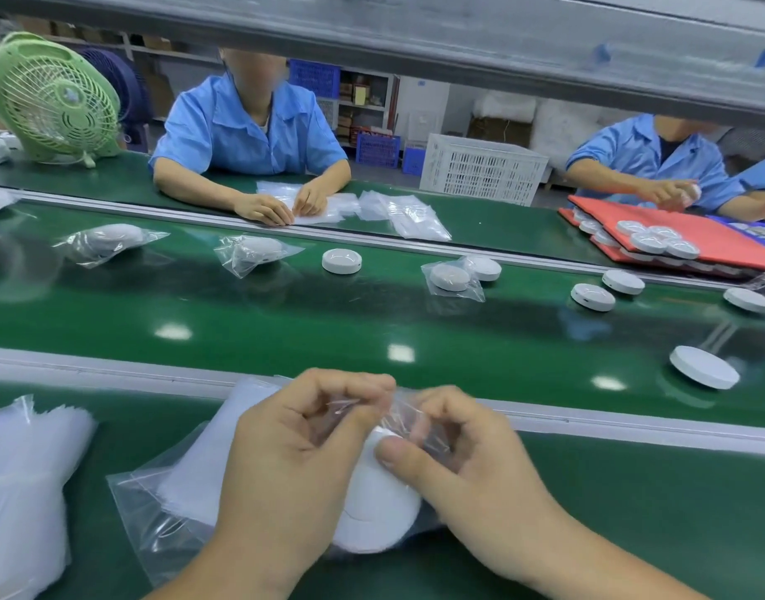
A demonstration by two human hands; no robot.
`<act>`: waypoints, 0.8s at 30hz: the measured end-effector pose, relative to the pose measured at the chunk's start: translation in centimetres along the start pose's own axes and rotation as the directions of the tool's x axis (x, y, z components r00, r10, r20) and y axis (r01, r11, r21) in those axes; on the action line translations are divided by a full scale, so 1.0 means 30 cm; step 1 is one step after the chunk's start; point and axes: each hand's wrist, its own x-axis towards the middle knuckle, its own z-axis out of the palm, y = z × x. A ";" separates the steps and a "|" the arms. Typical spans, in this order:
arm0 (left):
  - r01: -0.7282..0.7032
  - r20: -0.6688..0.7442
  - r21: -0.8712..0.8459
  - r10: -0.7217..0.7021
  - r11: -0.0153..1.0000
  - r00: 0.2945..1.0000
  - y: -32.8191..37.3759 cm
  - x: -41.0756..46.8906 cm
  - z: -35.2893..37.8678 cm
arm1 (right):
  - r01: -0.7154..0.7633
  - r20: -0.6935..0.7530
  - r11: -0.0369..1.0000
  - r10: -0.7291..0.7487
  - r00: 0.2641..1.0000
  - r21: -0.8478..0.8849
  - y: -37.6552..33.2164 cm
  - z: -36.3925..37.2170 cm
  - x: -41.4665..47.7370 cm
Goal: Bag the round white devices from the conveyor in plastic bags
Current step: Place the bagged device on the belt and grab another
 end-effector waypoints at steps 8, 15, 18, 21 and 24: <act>-0.188 0.144 0.555 0.129 0.810 0.981 -0.030 0.070 -0.073 | -0.266 -0.393 0.944 0.172 0.903 -0.198 0.030 -0.039 0.480; -0.327 0.383 0.730 0.037 0.600 0.923 -0.067 0.053 -0.103 | -0.546 -0.123 0.834 0.552 0.824 0.085 0.109 -0.057 0.743; -0.378 0.435 0.782 0.001 0.494 0.901 -0.073 0.054 -0.106 | -0.508 -0.097 0.861 0.507 0.856 0.023 0.134 -0.025 0.690; -0.384 0.468 0.798 -0.075 0.465 0.881 -0.078 0.059 -0.107 | -0.388 -0.121 0.910 0.373 0.920 -0.144 0.161 -0.018 0.578; -0.424 0.514 0.788 -0.099 0.446 0.852 -0.072 0.061 -0.107 | -0.228 -0.142 0.926 0.193 0.971 -0.300 0.157 -0.040 0.419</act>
